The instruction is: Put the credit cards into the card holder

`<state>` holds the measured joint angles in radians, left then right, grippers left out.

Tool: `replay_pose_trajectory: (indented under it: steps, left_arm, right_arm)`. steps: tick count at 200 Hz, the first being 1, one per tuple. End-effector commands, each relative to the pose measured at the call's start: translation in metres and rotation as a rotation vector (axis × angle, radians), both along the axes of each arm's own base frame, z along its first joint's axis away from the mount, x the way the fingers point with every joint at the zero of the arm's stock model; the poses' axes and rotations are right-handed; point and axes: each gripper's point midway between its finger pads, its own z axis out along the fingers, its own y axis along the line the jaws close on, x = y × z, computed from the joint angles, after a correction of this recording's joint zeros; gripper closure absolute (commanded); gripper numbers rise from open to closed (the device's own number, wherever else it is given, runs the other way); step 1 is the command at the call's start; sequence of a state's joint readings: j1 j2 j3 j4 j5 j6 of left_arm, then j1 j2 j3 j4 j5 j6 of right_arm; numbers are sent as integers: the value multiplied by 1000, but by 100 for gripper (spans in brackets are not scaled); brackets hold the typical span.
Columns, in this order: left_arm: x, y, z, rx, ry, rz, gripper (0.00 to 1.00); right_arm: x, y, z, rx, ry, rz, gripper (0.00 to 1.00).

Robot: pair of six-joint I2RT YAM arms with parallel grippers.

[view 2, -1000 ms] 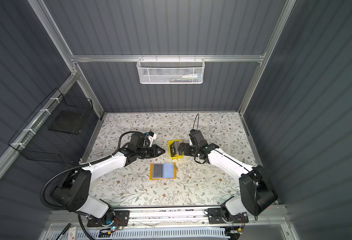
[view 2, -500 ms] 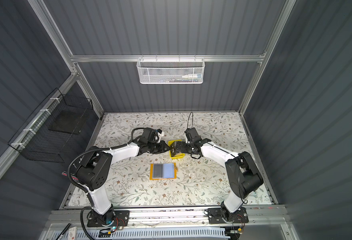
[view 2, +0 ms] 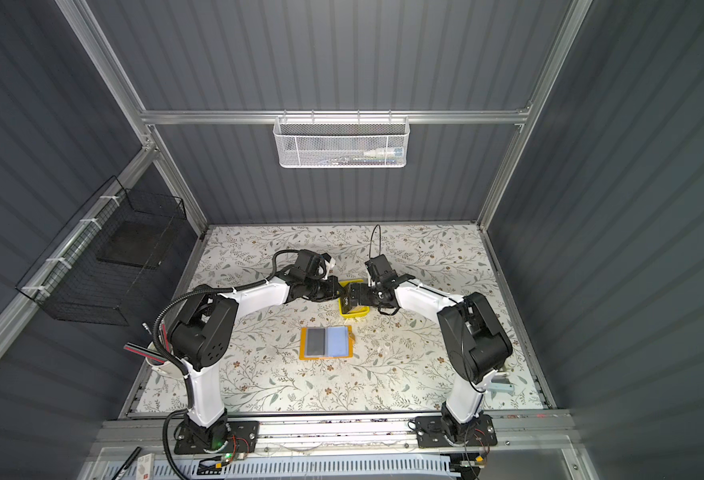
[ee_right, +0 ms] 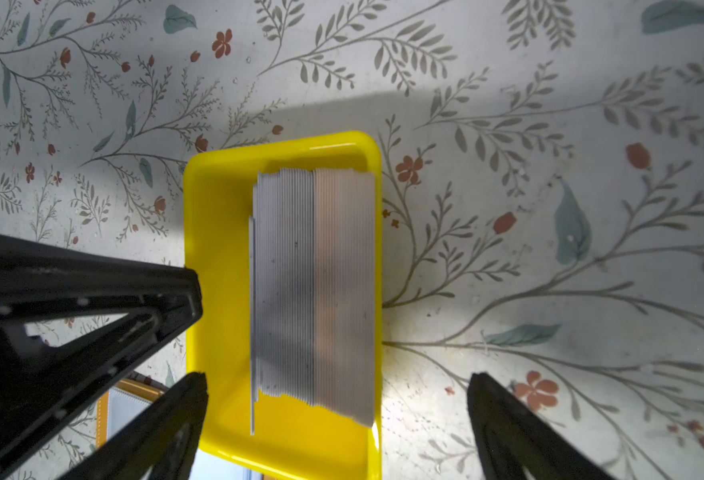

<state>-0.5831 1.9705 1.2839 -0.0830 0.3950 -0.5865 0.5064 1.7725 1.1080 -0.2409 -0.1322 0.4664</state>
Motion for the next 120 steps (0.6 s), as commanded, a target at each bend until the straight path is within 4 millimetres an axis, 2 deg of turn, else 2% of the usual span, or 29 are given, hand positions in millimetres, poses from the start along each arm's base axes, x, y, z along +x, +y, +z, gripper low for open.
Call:
replay_pose_trajectory:
  steps: [1,120]
  left_arm:
    - [1,0,-11,42,12,-5,88]
    - [0,-2,-19,47,29,-4,90]
  right_arm:
    - [6,2,1,-4,-1,9,1]
    - [8,3,-17,-24,42,12,1]
